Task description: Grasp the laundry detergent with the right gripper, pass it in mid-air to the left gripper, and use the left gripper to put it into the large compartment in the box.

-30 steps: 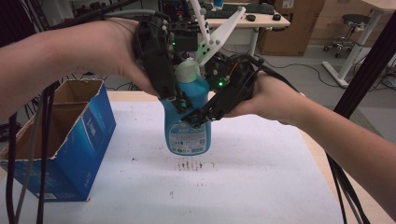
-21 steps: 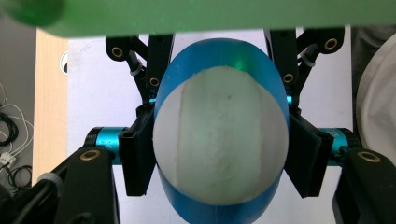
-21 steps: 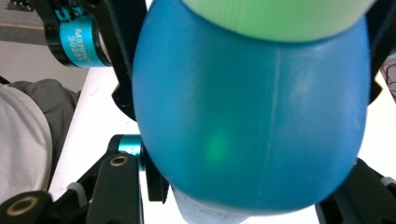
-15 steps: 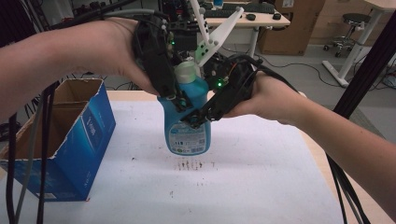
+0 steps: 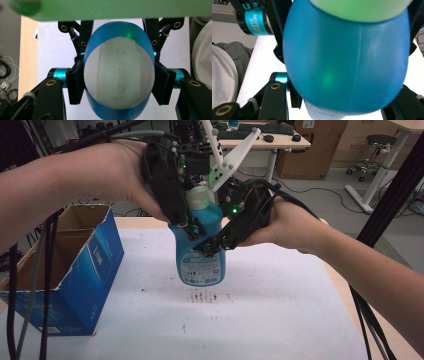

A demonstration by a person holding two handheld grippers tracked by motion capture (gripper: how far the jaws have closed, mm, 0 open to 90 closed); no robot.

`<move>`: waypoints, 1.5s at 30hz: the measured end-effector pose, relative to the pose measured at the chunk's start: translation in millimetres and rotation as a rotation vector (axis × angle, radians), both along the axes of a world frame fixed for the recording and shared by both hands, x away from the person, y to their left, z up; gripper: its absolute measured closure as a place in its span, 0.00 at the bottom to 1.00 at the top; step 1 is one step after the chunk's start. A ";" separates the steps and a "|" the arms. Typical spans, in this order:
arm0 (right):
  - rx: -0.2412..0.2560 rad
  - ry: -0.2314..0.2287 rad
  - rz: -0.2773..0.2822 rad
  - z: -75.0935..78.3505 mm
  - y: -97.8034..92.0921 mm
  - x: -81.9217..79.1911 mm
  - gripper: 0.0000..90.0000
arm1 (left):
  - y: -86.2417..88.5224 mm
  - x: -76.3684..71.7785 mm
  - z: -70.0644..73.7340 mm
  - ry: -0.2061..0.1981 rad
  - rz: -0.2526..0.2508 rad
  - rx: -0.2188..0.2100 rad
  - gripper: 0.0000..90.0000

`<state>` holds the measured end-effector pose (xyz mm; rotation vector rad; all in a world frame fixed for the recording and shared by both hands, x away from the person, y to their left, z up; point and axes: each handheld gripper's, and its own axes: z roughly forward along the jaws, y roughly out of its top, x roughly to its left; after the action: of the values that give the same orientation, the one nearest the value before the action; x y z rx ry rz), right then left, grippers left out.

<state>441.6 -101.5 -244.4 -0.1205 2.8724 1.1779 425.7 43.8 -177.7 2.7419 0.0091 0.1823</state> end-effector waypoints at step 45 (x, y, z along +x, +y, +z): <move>-0.099 0.088 -0.124 -24.6 -23.4 21.6 0.14 | 37.0 0.3 5.4 0.027 0.093 -0.015 0.42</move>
<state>463.2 -125.0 -269.1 0.1079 2.9645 1.0455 426.0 80.8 -172.2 2.7304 0.1448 0.1707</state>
